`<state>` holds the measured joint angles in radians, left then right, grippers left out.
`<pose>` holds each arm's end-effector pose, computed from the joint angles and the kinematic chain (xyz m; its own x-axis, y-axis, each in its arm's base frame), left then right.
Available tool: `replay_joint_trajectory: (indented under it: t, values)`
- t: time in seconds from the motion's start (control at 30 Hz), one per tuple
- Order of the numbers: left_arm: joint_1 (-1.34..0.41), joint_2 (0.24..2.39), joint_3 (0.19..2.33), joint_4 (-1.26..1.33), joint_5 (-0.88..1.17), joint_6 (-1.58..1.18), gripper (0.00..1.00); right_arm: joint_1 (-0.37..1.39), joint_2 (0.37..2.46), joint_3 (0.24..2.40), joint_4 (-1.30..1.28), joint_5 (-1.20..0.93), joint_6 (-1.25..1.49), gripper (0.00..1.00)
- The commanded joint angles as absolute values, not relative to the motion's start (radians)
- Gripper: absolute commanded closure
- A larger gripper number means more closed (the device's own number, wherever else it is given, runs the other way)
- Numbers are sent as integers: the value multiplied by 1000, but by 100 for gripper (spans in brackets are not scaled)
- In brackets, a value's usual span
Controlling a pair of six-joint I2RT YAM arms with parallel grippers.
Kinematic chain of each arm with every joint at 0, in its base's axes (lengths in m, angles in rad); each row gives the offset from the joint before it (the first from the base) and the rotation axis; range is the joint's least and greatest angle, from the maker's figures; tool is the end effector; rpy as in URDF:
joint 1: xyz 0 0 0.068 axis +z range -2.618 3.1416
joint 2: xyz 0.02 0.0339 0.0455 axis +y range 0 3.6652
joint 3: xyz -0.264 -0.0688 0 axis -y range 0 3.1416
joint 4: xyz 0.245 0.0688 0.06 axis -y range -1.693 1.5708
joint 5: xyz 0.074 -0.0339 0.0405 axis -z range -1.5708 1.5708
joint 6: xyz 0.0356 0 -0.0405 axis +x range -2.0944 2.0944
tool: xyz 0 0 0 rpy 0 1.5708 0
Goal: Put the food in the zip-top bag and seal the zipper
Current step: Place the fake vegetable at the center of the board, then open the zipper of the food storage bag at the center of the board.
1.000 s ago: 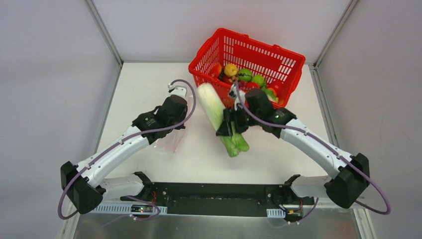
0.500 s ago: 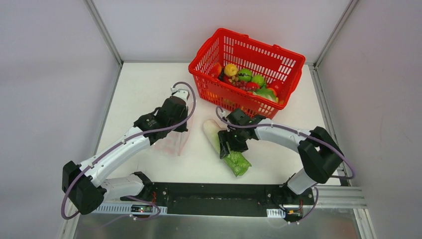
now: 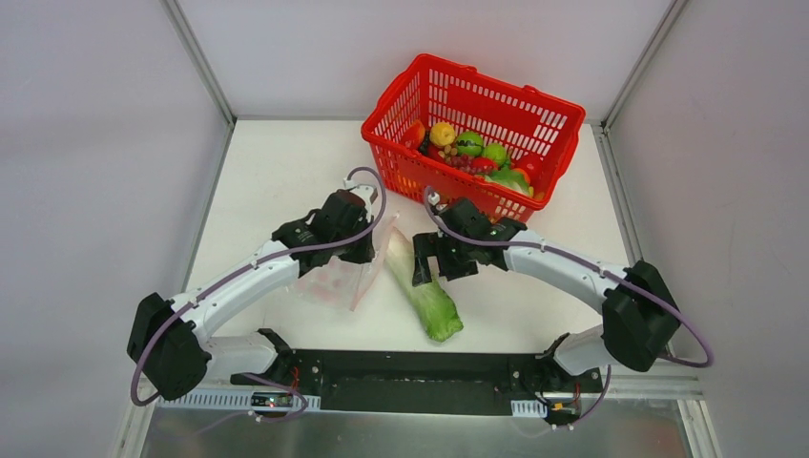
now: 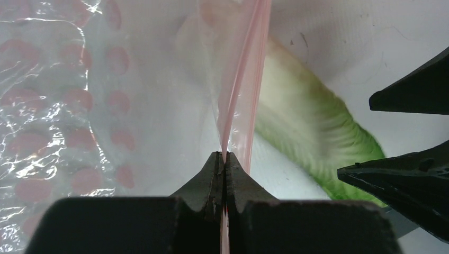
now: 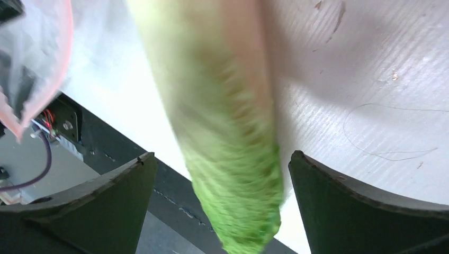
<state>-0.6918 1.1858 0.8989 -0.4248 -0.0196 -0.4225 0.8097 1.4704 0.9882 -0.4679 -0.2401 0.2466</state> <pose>0.1974 -0.1626 0.2748 -0.7156 0.0604 -0.6959 0.3651 0.8817 -0.2988 0.2019 0.2242 0.2274 -0.7391 -0.4321 -0.5168 -0.6376 0.6963 0.3296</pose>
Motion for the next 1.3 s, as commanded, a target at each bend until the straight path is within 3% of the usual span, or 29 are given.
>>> replay_joint_trajectory:
  t: [0.0,0.17,0.3,0.5,0.53,0.6,0.73,0.8,0.87,0.93,1.03,1.27]
  values:
    - [-684,1201,887,-370,59,-477,100,819,1416,1001,-460,-143,320,0]
    - [-684,1180,860,-367,35,-500,100,860,1261,913,-223,-99,470,0]
    - [-684,1127,810,-323,65,-503,100,908,1185,753,149,-94,647,13]
    - [-685,1075,756,-254,98,-521,100,1008,1354,731,385,-6,736,34]
    - [-685,1065,750,-247,101,-523,100,1021,1394,737,431,-9,738,42]
    - [-684,1054,750,-246,105,-521,100,1042,1457,754,491,-9,738,42]
    - [-684,1011,744,-278,70,-511,100,1062,1504,761,518,-9,738,42]
    - [-684,996,730,-267,71,-511,100,1062,1513,760,535,88,740,70]
    - [-684,995,727,-275,67,-509,100,1062,1519,760,540,94,730,77]
    - [-685,991,727,-284,63,-506,100,1062,1523,761,547,86,721,92]
    - [-684,967,723,-306,31,-503,100,1062,1508,758,537,99,703,100]
    - [-685,892,826,-515,-132,-473,100,1064,1451,805,256,382,621,100]
